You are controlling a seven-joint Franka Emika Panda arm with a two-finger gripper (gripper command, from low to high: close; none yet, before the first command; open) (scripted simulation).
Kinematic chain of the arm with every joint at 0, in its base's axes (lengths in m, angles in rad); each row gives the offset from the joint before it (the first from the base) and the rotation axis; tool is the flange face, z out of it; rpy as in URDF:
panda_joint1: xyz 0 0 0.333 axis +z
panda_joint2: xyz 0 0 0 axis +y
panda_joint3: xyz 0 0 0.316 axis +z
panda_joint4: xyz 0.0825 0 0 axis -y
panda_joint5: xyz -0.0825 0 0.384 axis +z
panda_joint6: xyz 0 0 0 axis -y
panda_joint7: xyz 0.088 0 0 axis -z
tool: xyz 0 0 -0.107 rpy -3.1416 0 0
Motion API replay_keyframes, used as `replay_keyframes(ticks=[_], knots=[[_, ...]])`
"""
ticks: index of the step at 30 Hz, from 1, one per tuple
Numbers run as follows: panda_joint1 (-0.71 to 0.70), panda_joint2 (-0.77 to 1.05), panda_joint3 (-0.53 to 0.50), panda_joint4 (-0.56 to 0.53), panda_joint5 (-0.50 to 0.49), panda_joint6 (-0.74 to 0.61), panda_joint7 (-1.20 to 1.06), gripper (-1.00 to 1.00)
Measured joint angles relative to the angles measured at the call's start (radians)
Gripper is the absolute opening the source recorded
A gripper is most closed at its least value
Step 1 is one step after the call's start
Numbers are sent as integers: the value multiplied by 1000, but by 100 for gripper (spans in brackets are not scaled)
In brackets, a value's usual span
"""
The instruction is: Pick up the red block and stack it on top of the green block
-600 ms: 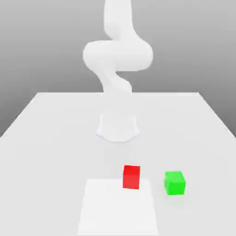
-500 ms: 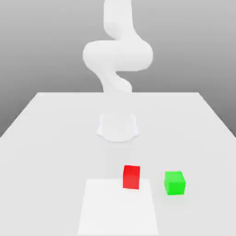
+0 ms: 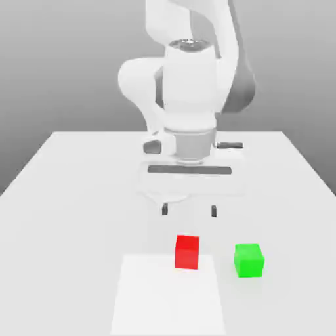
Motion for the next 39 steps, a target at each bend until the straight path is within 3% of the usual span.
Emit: replay_keyframes(ticks=[5, 6, 13, 22, 39], knots=[[43, 220, -59, 8, -80, 182, 65, 0], [54, 252, -72, 12, -89, 210, 74, -100], [60, 258, -78, 12, -94, 216, 77, -100], [66, -21, -54, -23, -18, -28, 4, -100], [313, -50, -13, 99, -9, -180, -654, -100]])
